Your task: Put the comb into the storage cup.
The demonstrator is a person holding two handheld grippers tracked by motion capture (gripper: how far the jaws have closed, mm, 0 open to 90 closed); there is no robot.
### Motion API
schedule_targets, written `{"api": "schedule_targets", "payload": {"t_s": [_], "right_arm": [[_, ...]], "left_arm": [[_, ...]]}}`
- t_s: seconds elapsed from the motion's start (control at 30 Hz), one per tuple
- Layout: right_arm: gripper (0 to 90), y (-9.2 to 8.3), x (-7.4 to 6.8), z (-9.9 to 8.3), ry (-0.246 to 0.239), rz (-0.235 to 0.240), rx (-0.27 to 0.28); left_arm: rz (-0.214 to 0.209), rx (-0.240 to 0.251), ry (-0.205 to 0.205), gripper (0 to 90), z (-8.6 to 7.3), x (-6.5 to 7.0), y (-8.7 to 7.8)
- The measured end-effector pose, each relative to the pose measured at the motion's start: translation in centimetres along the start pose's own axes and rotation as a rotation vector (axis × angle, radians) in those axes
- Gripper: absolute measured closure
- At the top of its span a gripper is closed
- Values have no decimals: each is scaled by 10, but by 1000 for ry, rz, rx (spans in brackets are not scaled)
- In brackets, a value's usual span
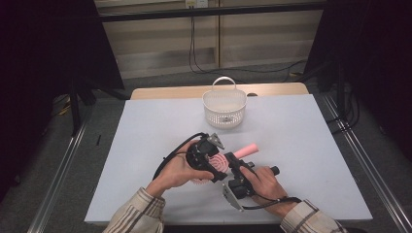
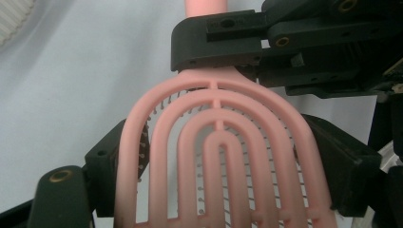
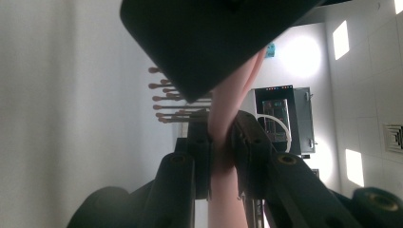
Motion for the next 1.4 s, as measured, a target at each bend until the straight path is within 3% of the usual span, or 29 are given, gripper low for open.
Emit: {"api": "schedule_targets", "payload": {"t_s": [0.57, 0.7, 0.77, 1.0, 1.23, 1.33, 1.4], "right_arm": [[806, -2, 2, -2, -14, -25, -15], [812, -3, 4, -3, -3, -27, -16], [812, -3, 4, -3, -5, -26, -19], [814, -3, 4, -6, 0, -22, -32], [815, -5, 8, -6, -7, -33, -28], [815, -5, 8, -10, 17, -28, -35], [815, -5, 8, -10, 19, -30, -35]], "left_arm": [[-25, 24, -43, 187, 2, -1, 0], [-3, 33, -26, 161, 3, -4, -1], [6, 51, -41, 155, 5, -5, -1], [17, 52, -18, 89, 5, -6, 1], [23, 74, -32, 59, 7, -8, -1], [25, 86, -44, 50, 7, -8, -1], [30, 89, -26, 50, 7, -10, -2]]}}
Point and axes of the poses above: each handheld gripper's, and its own axes: y roughly forward along the jaws, z roughly out of its top, x roughly to its right, the point moved 10 cm from there along y, roughly forward along the jaws, and after that the axes turned 5 degrees about z, right-handed, at the moved point
